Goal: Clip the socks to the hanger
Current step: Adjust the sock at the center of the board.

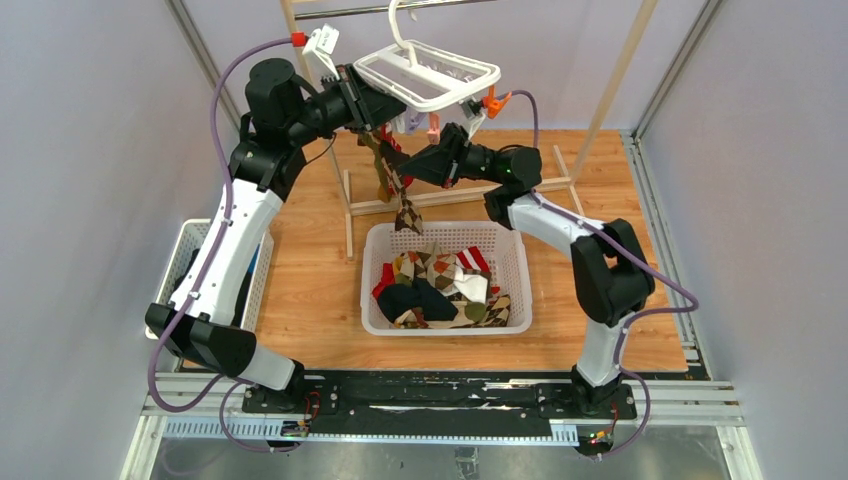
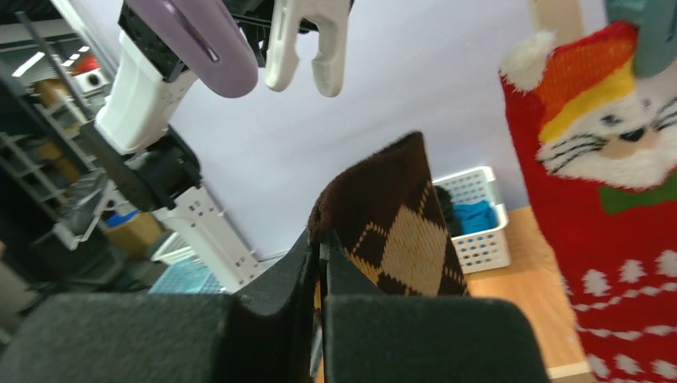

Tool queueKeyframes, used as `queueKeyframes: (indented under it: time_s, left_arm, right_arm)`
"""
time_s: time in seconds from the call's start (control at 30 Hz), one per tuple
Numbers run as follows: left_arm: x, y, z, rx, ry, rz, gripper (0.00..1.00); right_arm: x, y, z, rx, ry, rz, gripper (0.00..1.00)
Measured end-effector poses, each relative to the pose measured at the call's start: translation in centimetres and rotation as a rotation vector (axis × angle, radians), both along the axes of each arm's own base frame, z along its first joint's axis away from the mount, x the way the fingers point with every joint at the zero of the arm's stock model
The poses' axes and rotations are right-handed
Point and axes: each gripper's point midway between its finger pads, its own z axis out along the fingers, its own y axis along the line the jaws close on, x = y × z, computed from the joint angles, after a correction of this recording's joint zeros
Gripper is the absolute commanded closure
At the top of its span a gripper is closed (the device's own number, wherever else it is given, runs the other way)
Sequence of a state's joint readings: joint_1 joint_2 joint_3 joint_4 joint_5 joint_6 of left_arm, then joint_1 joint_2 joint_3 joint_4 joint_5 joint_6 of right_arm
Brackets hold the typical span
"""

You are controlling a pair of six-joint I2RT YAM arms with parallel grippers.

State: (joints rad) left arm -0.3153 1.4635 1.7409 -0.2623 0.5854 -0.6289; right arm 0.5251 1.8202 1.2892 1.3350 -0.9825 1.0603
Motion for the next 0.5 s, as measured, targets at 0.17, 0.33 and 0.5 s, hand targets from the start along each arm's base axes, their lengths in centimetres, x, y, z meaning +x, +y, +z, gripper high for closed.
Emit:
queueKeyframes:
  time_s: [0.17,0.33,0.5]
  left_arm:
    - [0.0,0.0,-0.1,-0.001,-0.004,-0.008,1.0]
    - [0.2,0.1,-0.3,-0.013,-0.003,-0.021,1.0]
    - [0.1,0.1,-0.2,-0.03,-0.001,-0.038,1.0]
  right_arm:
    - [-0.8,0.2,-0.1,-0.005,0.035,0.105,1.0]
    - [-2.0,-0.2,1.4,0.011,-0.014,0.142,1.0]
    - [-2.0,-0.3,2.0,0.028,-0.03,0.139,1.0]
